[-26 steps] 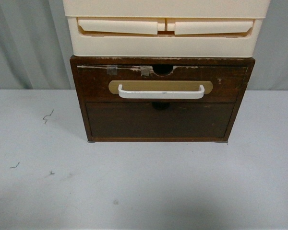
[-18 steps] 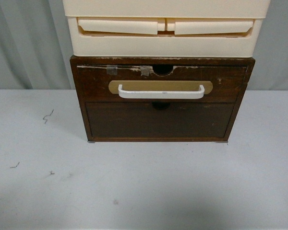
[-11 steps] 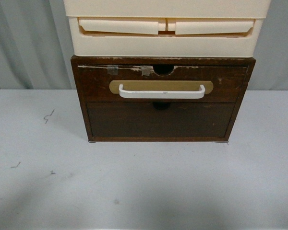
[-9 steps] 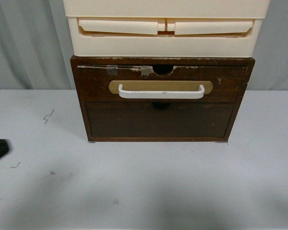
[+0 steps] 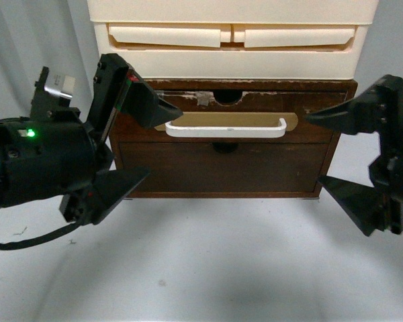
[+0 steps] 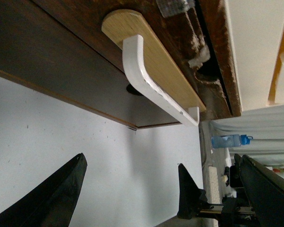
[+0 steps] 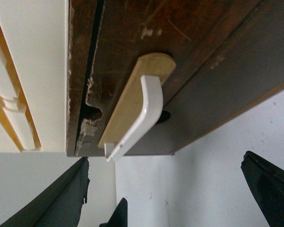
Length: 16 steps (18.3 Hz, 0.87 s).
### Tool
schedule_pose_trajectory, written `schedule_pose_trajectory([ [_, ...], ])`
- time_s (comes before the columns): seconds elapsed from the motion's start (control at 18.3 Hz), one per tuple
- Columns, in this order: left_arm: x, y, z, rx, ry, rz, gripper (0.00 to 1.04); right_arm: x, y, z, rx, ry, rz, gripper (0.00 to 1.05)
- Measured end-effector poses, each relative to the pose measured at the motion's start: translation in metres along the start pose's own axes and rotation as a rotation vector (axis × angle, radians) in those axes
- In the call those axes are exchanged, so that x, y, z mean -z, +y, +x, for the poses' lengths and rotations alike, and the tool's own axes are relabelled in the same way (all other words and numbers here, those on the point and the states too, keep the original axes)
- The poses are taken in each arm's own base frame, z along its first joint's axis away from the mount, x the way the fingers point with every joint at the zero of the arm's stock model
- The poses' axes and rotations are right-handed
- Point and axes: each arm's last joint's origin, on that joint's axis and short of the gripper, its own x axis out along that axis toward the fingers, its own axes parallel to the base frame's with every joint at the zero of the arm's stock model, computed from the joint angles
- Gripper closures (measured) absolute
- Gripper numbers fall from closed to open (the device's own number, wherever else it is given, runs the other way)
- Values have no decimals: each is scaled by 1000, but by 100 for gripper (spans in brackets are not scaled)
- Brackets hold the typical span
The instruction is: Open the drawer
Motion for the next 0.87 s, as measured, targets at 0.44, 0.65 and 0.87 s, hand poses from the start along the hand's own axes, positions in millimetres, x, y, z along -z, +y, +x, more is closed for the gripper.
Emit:
schedule_pose_trajectory([
  [0.44, -21, 10, 57, 2, 15, -53, 7, -11, 8, 67, 48, -15, -14, 6],
  [0.65, -21, 19, 70, -34, 30, -67, 23, -7, 7, 83, 81, -5, -30, 13],
  [0.87, -24, 13, 76, -11, 11, -73, 68, -5, 18, 91, 52, 6, -74, 60],
])
